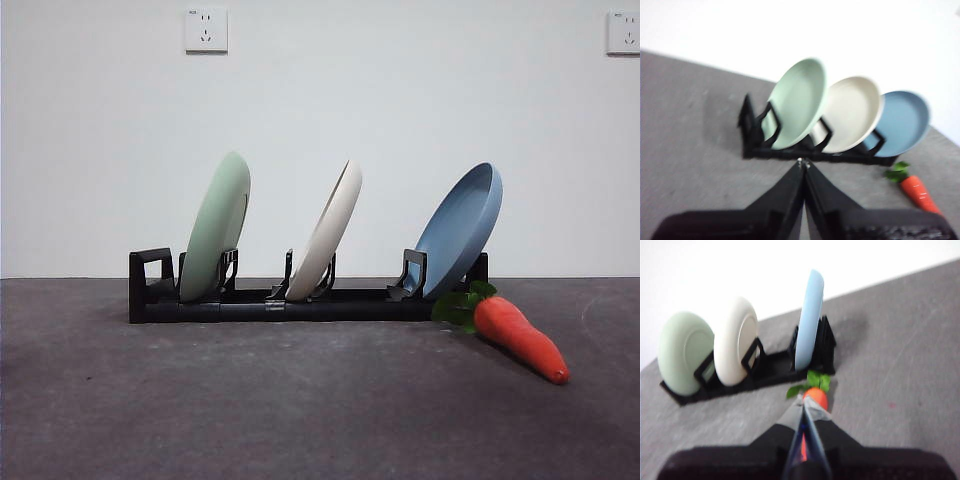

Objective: Take the green plate from the plate rack,put the plate on the table,take the carrot from the table,put the carrot in the plate

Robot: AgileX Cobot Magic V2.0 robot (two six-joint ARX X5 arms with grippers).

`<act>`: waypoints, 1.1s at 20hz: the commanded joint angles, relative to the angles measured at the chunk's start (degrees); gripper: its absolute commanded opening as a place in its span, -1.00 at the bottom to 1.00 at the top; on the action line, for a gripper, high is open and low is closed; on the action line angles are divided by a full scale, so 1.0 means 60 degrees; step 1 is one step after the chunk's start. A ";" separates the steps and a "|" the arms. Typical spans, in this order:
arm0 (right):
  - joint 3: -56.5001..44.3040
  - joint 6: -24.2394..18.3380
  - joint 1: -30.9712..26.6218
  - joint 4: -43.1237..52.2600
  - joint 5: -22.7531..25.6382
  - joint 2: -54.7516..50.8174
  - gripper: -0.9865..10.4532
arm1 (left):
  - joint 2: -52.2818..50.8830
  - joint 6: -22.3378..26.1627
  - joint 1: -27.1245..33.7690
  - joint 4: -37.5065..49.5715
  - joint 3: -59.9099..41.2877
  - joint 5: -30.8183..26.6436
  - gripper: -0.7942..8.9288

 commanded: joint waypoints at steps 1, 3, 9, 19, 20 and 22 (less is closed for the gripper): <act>0.0933 -0.0404 0.0015 -0.0820 -0.0357 0.0634 -0.85 | 0.0211 0.0160 0.0015 -0.0444 0.0608 0.0306 -0.85; 0.1592 -0.0845 0.0018 -0.1373 -0.0678 0.1137 -0.85 | 0.0452 0.0554 0.0015 -0.0933 0.1093 0.0543 -0.85; 0.3595 -0.2146 0.0018 -0.3016 -0.1821 0.2601 -0.85 | 0.1399 0.1745 0.0015 -0.2543 0.2539 0.1606 -0.85; 0.5982 -0.4120 0.0022 -0.6229 -0.4003 0.4462 -0.85 | 0.2958 0.3362 -0.0102 -0.5020 0.4783 0.3096 -0.85; 0.6084 -0.4360 0.0022 -0.6677 -0.4167 0.4575 -0.85 | 0.3129 0.3661 -0.0157 -0.5457 0.5053 0.3177 -0.85; 0.6124 -0.4677 0.0029 -0.7391 -0.4149 0.4696 -0.85 | 0.3421 0.4069 -0.0288 -0.6247 0.5461 0.3253 -0.85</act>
